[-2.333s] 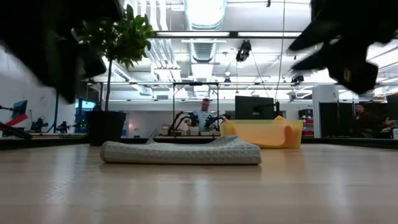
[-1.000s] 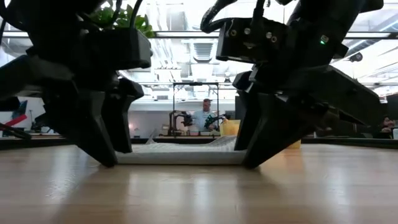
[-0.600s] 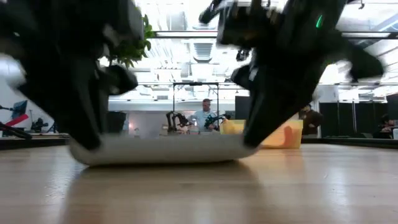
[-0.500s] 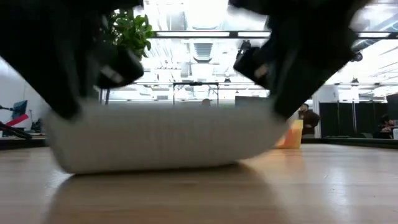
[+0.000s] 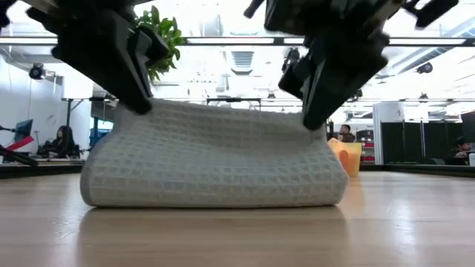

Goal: Fold microfiber towels
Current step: Fold the gray microfiber towel

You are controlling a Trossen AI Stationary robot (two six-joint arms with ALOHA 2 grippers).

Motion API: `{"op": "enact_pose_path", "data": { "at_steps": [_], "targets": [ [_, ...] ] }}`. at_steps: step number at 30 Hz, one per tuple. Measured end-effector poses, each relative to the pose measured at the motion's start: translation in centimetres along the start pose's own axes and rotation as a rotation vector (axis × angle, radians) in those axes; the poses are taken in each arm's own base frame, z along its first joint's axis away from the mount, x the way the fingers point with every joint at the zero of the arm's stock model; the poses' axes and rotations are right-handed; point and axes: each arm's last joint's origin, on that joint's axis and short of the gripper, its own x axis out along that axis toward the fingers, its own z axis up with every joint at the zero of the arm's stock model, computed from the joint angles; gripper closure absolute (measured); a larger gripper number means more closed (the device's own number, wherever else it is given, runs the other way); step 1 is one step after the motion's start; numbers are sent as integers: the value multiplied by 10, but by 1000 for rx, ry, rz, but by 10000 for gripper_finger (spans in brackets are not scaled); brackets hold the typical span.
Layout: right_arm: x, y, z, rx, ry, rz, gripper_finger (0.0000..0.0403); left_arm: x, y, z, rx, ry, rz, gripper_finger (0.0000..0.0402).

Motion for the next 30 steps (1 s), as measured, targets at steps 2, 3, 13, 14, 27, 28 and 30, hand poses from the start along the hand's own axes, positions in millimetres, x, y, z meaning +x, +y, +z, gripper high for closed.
{"op": "enact_pose_path", "data": {
  "at_steps": [2, 3, 13, 14, 27, 28, 30],
  "targets": [
    [3, -8, -2, 31, 10, -11, 393, 1, 3, 1, -8, -3, 17, 401],
    [4, -12, -4, 45, 15, -18, 393, 1, 4, 1, -11, -2, 21, 401],
    [14, -42, -21, 150, 43, -87, 392, 19, 19, -8, -41, 26, 100, 401],
    [14, -44, -21, 157, 37, -90, 392, 20, 21, -9, -43, 32, 106, 401],
    [14, -64, -17, 274, -32, -115, 387, 41, 25, -23, -31, 110, 115, 379],
    [13, -68, -17, 305, -32, -131, 384, 41, 25, -23, -30, 111, 115, 369],
    [12, -75, -17, 362, -40, -146, 371, 41, 25, -24, -26, 121, 118, 344]
  ]
}}
